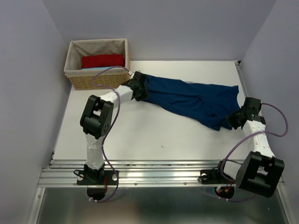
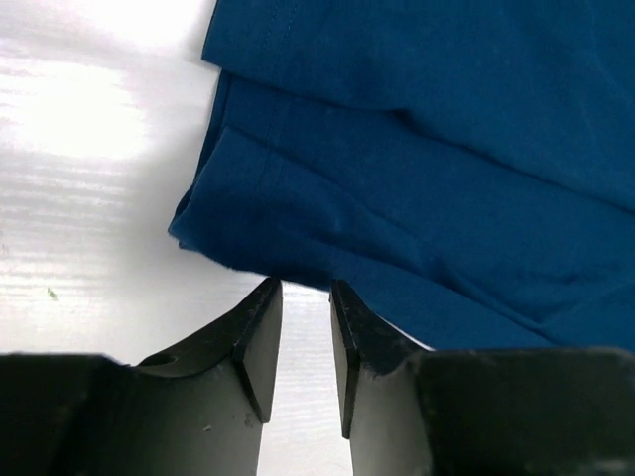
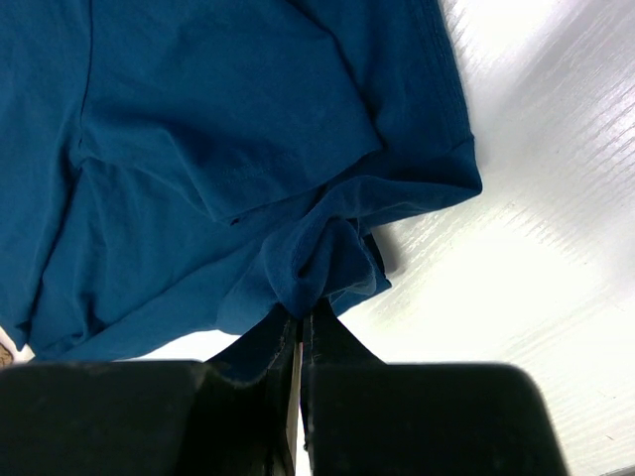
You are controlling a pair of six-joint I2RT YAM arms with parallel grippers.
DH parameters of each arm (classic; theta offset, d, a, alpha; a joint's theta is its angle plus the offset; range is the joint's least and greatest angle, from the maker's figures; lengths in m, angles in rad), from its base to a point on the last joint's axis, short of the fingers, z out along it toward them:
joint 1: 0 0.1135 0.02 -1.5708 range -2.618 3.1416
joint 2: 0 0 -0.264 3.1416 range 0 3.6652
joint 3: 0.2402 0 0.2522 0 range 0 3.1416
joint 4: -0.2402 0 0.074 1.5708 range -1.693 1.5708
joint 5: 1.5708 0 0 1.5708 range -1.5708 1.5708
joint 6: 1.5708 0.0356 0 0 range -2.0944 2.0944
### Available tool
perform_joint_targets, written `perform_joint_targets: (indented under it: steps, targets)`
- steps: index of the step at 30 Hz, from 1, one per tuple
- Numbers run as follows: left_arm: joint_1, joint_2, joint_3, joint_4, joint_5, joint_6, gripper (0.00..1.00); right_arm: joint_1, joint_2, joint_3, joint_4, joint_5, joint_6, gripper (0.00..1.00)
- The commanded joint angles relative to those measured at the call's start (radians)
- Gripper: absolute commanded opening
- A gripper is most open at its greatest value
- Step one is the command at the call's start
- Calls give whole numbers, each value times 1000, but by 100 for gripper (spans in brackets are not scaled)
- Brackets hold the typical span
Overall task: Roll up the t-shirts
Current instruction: Fold the T-shirt at the center of the board.
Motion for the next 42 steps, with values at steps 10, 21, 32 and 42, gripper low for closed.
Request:
perform_joint_targets:
  steps: [10, 21, 32, 42]
  targets:
    - [-3, 36, 72, 2, -9, -2, 42, -8, -26, -12, 31, -8, -11, 1]
    - [-3, 76, 109, -3, -5, 12, 34, -8, -31, -15, 30, -12, -10, 1]
    - [-3, 48, 123, -26, -28, 17, 0, -8, -35, -10, 23, -8, -11, 1]
    - [-5, -47, 115, -76, -61, 26, 0, -8, -31, -6, 23, -7, -16, 1]
